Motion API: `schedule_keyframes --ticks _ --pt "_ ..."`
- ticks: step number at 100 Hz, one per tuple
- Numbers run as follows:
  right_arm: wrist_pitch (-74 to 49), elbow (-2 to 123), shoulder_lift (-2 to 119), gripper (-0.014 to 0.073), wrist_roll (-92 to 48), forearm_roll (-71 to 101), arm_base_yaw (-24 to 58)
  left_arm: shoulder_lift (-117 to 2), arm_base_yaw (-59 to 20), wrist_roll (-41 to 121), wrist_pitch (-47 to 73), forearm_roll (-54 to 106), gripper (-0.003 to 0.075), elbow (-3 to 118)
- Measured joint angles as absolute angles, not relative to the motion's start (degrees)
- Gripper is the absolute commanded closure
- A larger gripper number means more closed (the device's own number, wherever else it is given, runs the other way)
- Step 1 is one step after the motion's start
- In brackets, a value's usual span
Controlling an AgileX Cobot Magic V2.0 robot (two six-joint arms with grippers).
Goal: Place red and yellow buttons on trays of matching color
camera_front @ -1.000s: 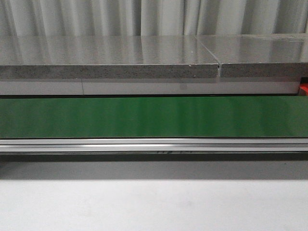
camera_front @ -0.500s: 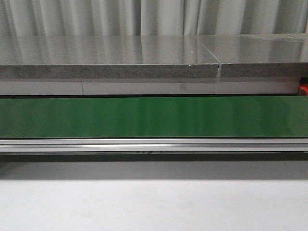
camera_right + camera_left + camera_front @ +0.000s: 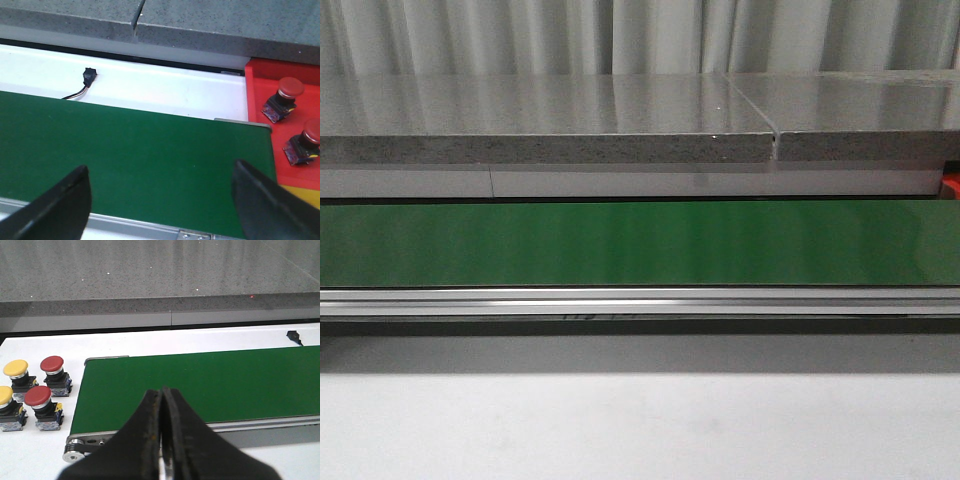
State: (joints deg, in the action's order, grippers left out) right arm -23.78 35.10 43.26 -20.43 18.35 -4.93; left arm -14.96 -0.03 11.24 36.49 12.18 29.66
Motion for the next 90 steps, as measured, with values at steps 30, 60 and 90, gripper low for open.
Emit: schedule_keyframes --ticks 30,60,90 --pt "-26.3 31.3 33.3 0.0155 -20.4 18.4 -4.9 -15.0 0.0 11.2 36.5 12.2 0.0739 29.7" --pt "-26.4 31.3 32.9 0.066 -20.4 18.4 -4.9 -15.0 0.0 11.2 36.5 12.2 0.0739 29.7" --pt "-26.5 31.3 32.9 0.0662 -20.4 18.4 -4.9 -15.0 0.0 11.4 36.5 11.1 0.0739 29.7"
